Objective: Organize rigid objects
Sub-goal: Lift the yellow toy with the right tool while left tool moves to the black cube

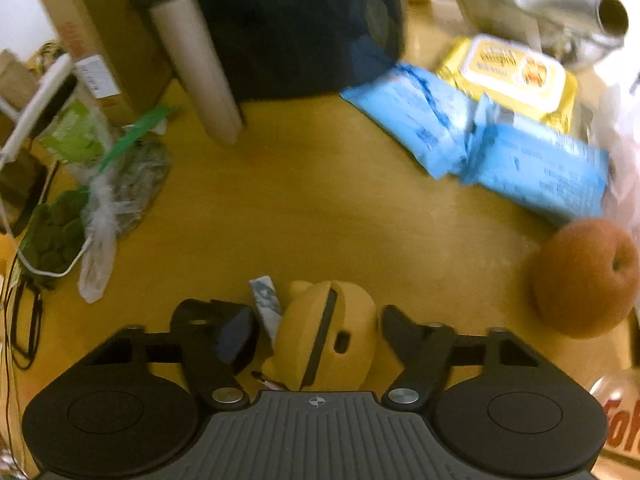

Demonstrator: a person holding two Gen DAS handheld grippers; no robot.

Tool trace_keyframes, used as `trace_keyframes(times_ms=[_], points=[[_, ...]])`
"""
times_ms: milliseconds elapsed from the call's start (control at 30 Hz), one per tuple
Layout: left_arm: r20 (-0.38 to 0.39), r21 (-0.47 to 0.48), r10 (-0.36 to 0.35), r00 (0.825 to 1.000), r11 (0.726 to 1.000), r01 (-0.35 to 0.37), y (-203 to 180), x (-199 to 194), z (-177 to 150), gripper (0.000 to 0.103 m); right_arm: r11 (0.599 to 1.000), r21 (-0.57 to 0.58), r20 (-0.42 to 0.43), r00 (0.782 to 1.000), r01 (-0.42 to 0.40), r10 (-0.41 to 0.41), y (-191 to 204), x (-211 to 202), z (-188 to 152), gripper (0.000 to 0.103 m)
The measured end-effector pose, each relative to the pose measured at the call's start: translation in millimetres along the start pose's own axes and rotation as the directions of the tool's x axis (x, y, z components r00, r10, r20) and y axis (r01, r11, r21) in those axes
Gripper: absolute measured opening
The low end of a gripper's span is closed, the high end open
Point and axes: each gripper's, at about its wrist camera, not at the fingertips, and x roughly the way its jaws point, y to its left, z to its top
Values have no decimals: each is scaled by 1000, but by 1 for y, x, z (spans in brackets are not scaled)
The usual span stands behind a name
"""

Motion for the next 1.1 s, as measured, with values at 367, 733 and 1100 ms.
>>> trace_keyframes(times_ms=[367, 733, 1100], points=[[-9, 86, -50, 999, 995, 51, -22, 11, 13, 77, 1000, -11, -2, 1000, 2, -2, -5, -6, -6, 58], [2, 210, -107, 994, 972, 105, -55, 30, 31, 76, 997, -57, 75, 996, -48, 53, -20, -60, -26, 57], [11, 313, -156, 988, 939, 145, -89, 57, 54, 76, 989, -102, 122, 986, -104, 116, -35, -107, -45, 57]])
